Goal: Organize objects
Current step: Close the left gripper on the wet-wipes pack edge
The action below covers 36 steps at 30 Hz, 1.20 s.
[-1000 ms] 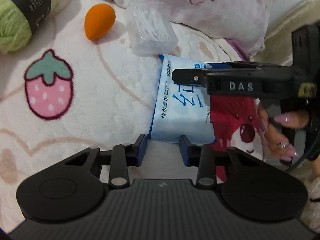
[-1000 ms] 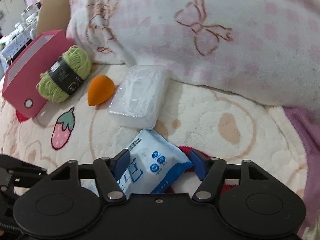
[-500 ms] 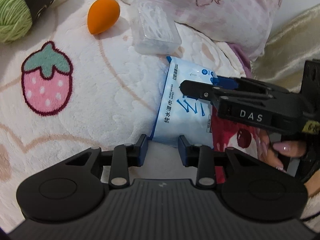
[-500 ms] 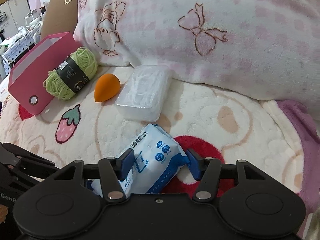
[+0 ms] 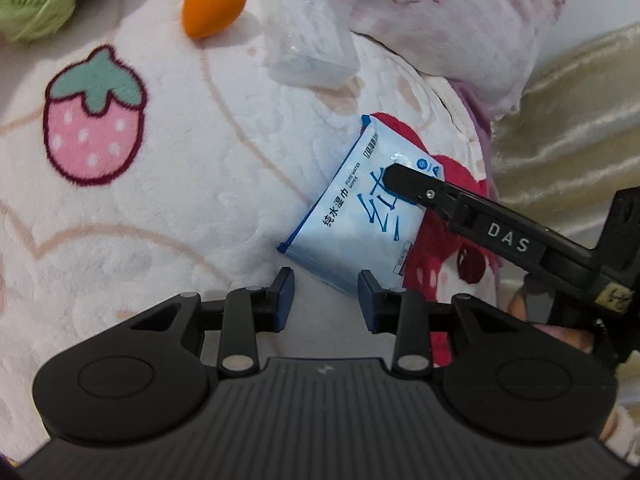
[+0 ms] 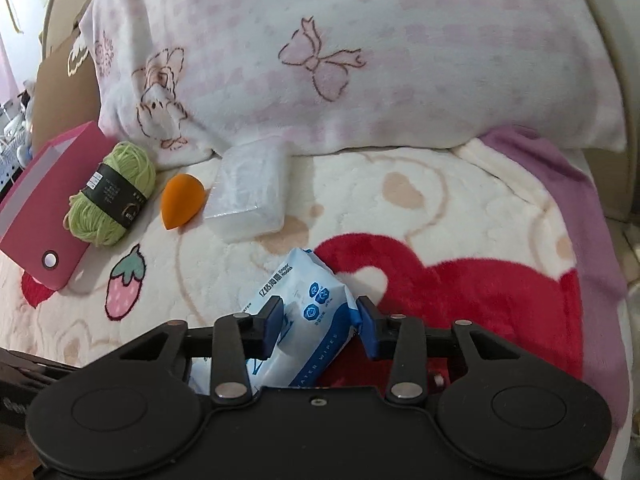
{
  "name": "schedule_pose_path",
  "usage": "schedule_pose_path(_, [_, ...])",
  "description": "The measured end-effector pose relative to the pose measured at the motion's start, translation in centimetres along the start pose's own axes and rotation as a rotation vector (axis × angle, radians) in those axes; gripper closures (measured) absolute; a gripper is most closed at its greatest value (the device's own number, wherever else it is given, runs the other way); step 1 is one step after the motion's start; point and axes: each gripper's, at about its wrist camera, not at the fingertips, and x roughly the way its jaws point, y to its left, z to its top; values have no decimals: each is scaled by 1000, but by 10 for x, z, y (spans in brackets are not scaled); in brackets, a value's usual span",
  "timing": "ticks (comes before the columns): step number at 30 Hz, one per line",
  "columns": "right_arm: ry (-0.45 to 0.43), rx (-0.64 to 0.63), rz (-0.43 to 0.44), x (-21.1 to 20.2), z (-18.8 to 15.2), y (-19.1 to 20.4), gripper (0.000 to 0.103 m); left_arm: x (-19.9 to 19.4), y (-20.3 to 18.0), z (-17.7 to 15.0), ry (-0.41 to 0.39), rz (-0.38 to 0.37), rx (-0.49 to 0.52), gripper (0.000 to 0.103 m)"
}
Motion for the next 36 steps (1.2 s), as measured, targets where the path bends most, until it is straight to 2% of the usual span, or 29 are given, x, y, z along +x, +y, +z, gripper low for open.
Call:
schedule_pose_path(11, [25,-36,-30,-7,1,10,59,6,19,10,-18,-116,-106,72])
schedule_pose_path(16, [22,15,-20,-10,-3,9,59,4,17,8,-11,-116,-71,72])
schedule_pose_path(26, [40,39,19,-17,-5,30,59,-20,27,1,-34,-100,-127,74])
schedule_pose_path(36, [32,59,82,-29,-30,46,59,-42,46,-7,-51,-51,-129,74])
